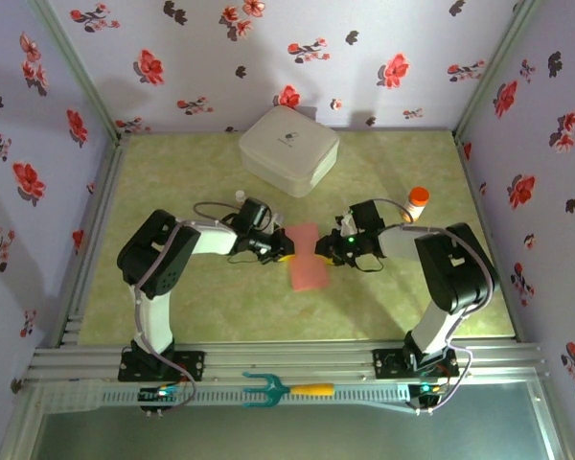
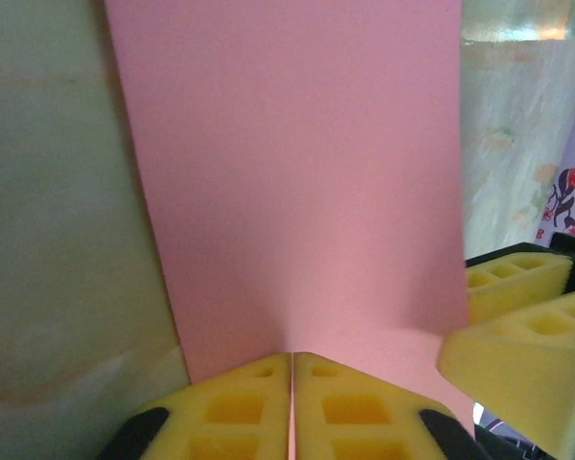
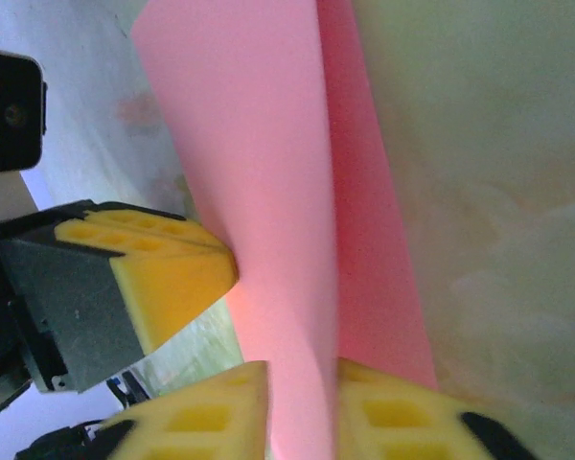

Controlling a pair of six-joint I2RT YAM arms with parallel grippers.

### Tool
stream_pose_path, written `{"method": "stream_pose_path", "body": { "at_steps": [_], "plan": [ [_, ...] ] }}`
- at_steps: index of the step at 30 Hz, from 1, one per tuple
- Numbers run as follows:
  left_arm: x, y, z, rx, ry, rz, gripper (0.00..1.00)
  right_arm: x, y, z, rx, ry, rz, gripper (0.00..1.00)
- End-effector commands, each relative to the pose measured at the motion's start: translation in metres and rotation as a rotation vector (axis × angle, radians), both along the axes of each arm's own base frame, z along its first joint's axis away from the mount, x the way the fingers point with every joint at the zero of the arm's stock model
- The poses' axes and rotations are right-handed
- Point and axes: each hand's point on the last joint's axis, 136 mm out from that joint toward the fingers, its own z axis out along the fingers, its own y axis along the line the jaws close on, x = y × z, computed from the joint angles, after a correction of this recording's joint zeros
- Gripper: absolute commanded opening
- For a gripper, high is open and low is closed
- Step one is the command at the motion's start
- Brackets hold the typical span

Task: Fold a paper plane with a square sheet of paper (pick it up from the middle)

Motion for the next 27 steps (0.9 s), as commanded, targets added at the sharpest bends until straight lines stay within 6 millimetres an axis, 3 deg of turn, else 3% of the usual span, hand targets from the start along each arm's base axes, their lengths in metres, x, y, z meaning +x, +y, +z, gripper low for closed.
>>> {"method": "stream_pose_path", "body": {
  "at_steps": [1,8,11,15,20,27],
  "plan": [
    [0.008,-0.004,0.020,-0.014,-0.063,-0.021,0.16,0.007,0.001,0.002,0.001,-0.014,0.005,0.12],
    [0.019,0.006,0.056,0.005,-0.226,0.006,0.38,0.022,-0.005,-0.001,0.019,0.048,-0.217,0.01],
    [0.021,0.013,0.064,0.026,-0.278,0.025,0.43,0.029,-0.005,0.002,0.060,0.053,-0.319,0.01],
    [0.021,0.017,0.072,0.034,-0.329,0.019,0.44,0.025,-0.003,0.002,0.044,0.062,-0.297,0.07],
    [0.016,0.015,0.081,0.049,-0.406,-0.030,0.45,0.024,-0.003,0.009,0.023,0.026,-0.221,0.23],
    [-0.005,-0.012,0.090,0.123,-0.710,-0.153,0.40,0.027,-0.004,0.007,0.027,0.023,-0.164,0.17]
  ]
}}
